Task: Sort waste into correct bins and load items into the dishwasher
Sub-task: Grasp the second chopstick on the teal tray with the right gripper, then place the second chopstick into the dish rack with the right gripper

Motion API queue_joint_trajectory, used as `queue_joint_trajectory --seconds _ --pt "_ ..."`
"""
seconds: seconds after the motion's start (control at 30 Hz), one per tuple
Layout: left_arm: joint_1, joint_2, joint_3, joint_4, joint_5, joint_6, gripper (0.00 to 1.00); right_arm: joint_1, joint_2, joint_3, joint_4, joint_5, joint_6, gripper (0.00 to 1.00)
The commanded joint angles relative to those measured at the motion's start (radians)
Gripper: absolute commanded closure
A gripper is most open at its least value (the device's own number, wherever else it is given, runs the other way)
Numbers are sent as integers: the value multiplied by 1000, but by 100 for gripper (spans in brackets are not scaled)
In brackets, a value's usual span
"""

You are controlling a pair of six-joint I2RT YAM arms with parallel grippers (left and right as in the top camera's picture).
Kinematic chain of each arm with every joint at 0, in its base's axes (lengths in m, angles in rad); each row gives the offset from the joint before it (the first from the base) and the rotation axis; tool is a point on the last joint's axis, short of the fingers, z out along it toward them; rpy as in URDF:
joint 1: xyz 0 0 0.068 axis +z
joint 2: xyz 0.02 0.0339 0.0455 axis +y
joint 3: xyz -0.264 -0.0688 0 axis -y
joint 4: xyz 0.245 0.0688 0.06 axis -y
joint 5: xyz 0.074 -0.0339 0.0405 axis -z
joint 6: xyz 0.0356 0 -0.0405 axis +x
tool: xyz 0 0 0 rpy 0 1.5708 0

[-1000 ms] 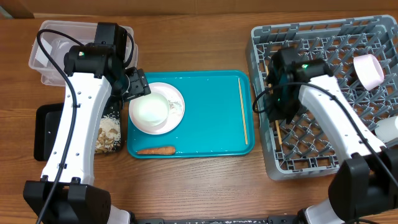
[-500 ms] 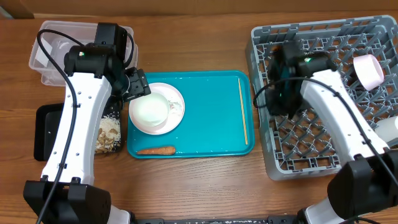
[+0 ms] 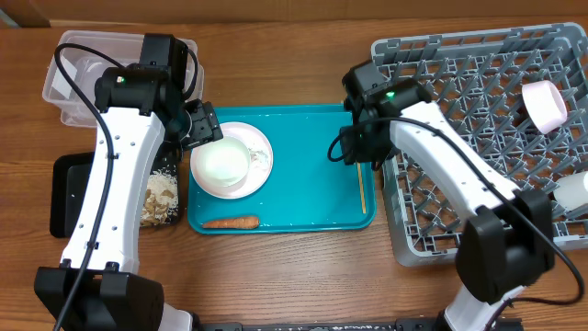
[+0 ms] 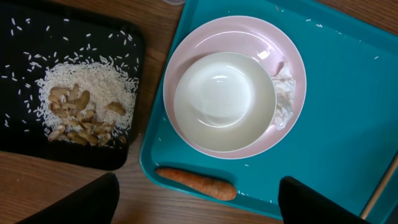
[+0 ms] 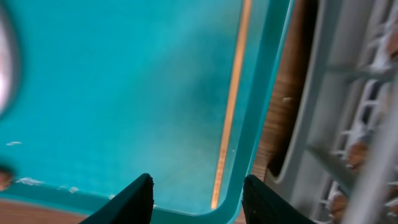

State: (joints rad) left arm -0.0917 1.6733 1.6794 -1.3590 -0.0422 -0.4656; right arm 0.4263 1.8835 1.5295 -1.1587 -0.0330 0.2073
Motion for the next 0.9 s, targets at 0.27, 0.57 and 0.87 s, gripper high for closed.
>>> queue_joint_trajectory --seconds 0.27,0.57,0.87 --pt "-3 -19 18 -2 -10 -6 16 7 77 -177 160 24 91 51" --pt "-3 -19 18 -2 -10 -6 16 7 80 -202 185 23 108 52" --pt "-4 -19 18 2 -10 -6 16 68 167 -202 182 13 108 58"
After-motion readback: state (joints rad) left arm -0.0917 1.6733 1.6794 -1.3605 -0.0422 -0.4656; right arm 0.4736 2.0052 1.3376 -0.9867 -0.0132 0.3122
